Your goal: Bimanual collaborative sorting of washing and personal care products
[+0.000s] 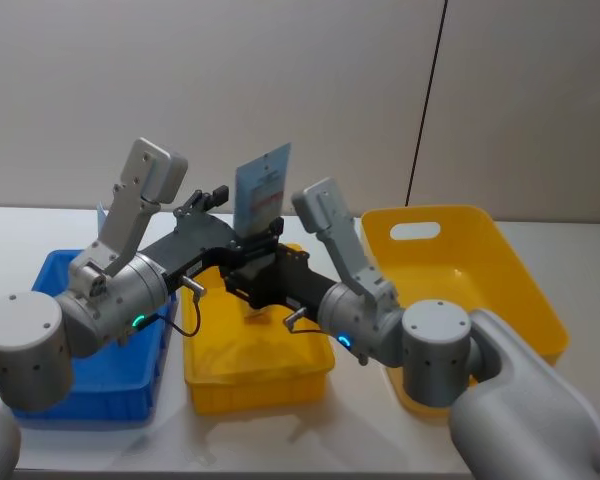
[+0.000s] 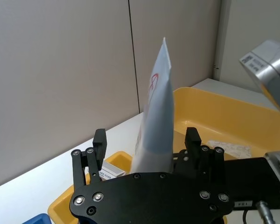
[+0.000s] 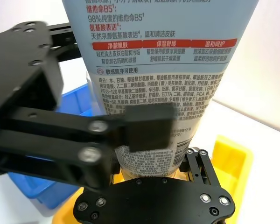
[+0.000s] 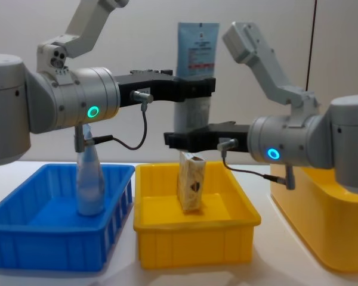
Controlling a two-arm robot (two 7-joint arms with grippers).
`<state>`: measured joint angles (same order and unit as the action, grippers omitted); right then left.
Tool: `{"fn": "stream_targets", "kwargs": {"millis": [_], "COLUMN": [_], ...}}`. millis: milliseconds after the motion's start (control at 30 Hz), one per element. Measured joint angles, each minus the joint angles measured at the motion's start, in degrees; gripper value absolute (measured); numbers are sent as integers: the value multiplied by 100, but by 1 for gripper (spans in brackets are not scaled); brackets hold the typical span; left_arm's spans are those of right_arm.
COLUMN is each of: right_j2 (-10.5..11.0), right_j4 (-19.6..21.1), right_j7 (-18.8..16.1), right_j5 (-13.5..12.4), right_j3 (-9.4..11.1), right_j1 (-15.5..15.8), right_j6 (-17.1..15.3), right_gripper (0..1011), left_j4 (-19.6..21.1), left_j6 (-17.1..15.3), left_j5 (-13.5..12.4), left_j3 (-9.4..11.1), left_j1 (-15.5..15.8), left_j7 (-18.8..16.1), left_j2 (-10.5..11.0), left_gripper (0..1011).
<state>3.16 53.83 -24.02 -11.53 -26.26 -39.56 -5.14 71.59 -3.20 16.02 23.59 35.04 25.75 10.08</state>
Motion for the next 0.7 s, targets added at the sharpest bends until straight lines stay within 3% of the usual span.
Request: {"fn": "stream_targets", "kwargs": {"millis": [267,700], "right_j2": [52,167], "right_j4": [190,608], "right_j7": [257,1056], "right_j5": [-104,-233], "right_j3": [194,759], "right_j1": [114,353], "right_j6": [-165,-735], "right_gripper": [635,634], "left_j4": [0,0], "left_j6": [0,0], "left_j5": [0,0], "left_j3": [0,0], "left_j1": [0,0], "left_j7": [0,0], "left_j2": [0,0], "left_gripper": [1001,1001]}}
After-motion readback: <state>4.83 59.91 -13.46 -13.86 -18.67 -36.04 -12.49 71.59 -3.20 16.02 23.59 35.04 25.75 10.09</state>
